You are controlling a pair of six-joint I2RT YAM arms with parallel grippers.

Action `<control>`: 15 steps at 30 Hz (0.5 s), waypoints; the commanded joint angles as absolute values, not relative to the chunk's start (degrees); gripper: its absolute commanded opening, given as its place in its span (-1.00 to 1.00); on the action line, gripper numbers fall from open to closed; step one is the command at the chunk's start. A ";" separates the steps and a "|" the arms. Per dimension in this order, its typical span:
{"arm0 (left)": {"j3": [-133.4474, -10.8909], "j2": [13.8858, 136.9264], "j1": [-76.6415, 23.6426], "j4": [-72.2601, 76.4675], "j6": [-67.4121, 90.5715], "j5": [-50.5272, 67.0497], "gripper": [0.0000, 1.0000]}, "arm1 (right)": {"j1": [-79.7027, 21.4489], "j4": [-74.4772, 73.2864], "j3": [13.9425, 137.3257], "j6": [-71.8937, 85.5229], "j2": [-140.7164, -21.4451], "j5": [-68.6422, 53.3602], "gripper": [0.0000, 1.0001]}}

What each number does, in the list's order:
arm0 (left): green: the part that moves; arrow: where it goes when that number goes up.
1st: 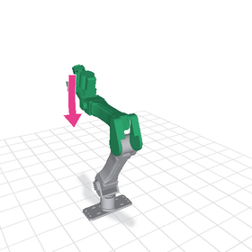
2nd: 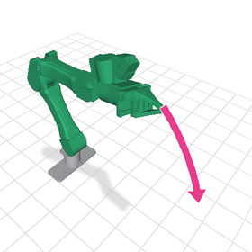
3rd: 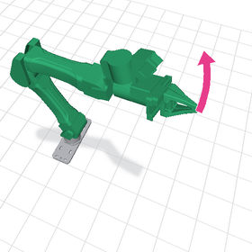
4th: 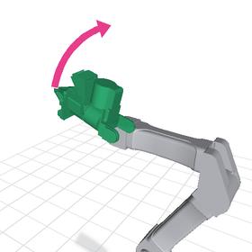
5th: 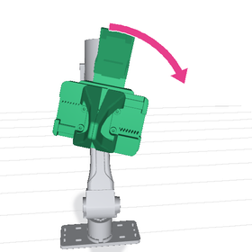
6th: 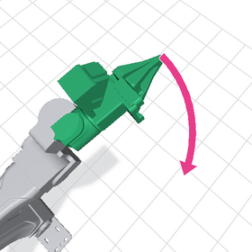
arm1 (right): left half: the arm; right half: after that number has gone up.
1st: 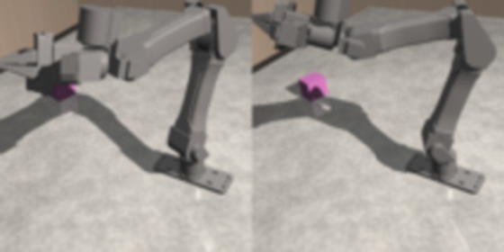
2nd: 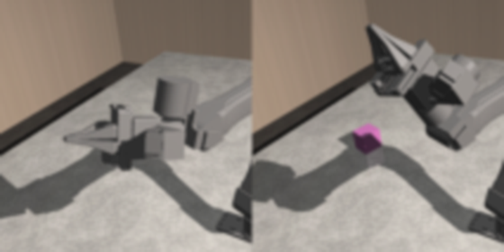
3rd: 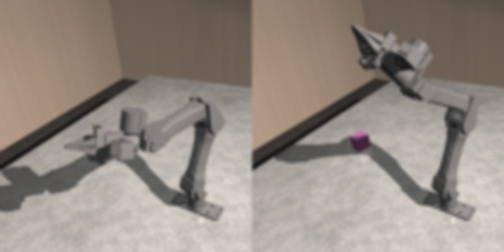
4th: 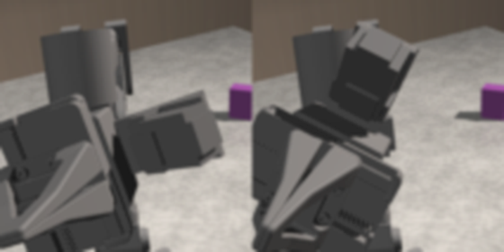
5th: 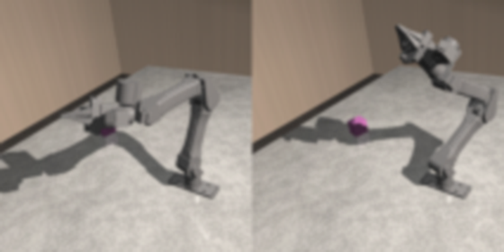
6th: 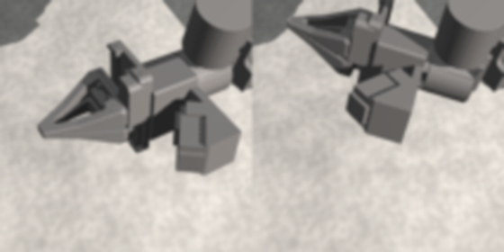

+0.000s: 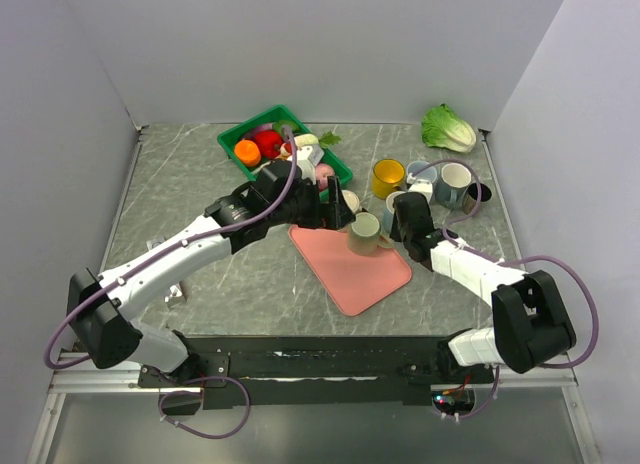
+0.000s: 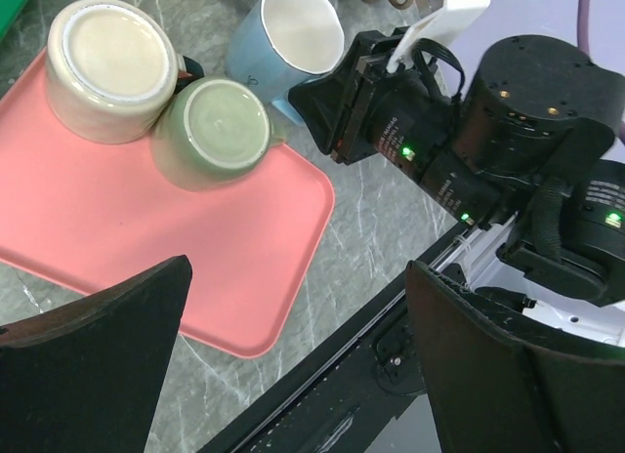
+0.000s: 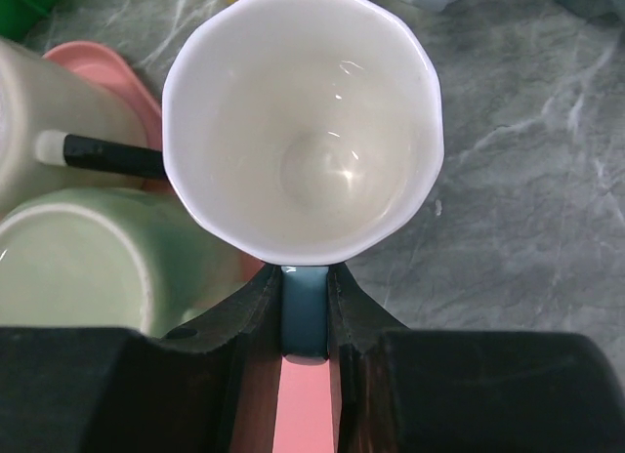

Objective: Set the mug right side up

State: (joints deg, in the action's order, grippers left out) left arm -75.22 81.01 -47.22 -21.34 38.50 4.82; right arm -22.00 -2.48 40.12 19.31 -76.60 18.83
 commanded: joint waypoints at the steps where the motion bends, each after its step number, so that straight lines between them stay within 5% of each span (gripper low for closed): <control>1: -75.06 78.22 -47.02 -20.39 39.46 4.66 0.93 | -22.24 1.23 43.15 20.30 -77.96 23.91 -1.00; 6: -74.71 78.13 -47.11 -20.30 40.34 5.18 0.93 | -22.24 -5.00 45.70 24.86 -79.89 25.31 -1.00; 8: -74.45 78.05 -47.11 -20.04 40.87 5.45 0.93 | -22.32 -5.97 45.62 25.83 -79.20 24.70 -0.70; 9: -74.36 78.22 -47.11 -20.04 41.04 5.45 0.93 | -22.32 -6.06 45.35 26.19 -78.67 24.52 -0.39; 15: -73.13 78.22 -47.11 -18.55 42.89 6.15 0.93 | -22.32 -9.04 45.96 27.51 -74.62 22.06 0.17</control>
State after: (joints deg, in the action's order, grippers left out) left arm -73.78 80.29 -47.22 -20.86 40.88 5.13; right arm -22.00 -6.59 43.18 25.58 -78.70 21.65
